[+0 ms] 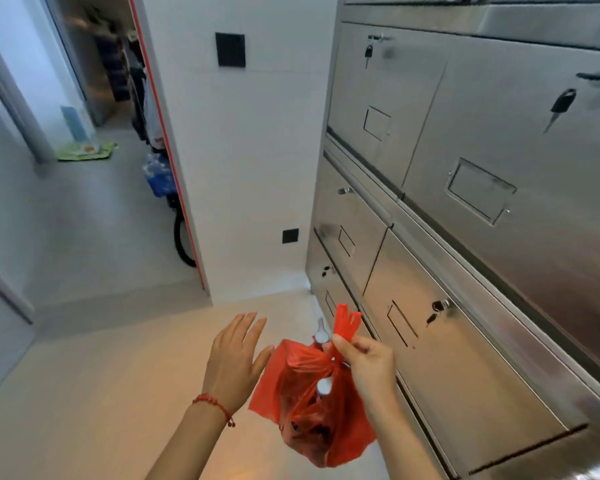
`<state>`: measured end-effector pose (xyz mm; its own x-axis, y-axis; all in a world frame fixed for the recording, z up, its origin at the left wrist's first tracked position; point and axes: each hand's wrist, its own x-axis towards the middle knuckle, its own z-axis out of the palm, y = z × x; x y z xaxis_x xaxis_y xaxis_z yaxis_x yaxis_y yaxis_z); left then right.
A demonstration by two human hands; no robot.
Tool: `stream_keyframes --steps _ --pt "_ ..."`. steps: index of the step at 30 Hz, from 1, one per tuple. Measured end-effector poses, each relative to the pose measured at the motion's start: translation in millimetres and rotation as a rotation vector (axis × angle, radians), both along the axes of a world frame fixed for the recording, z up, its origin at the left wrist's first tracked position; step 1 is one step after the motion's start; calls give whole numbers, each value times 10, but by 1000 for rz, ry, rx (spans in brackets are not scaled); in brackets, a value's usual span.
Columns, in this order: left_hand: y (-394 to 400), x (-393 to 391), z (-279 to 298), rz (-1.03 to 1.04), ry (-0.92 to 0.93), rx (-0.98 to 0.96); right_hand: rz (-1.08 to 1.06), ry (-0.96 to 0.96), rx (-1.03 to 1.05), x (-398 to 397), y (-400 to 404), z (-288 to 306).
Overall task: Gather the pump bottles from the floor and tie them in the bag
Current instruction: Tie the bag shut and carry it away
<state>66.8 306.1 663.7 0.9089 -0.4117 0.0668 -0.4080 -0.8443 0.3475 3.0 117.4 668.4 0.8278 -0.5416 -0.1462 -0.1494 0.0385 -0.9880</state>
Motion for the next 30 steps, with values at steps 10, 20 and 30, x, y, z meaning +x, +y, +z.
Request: stream_keyframes --steps 10,20,30 --pt "-267 1146 -133 105 42 -40 80 28 -21 1445 -360 -89" --pt "-364 2868 -390 44 86 30 15 91 -23 2972 -553 -352" --pt "-524 4120 -610 62 143 53 -4 138 1 4279 -803 -573"
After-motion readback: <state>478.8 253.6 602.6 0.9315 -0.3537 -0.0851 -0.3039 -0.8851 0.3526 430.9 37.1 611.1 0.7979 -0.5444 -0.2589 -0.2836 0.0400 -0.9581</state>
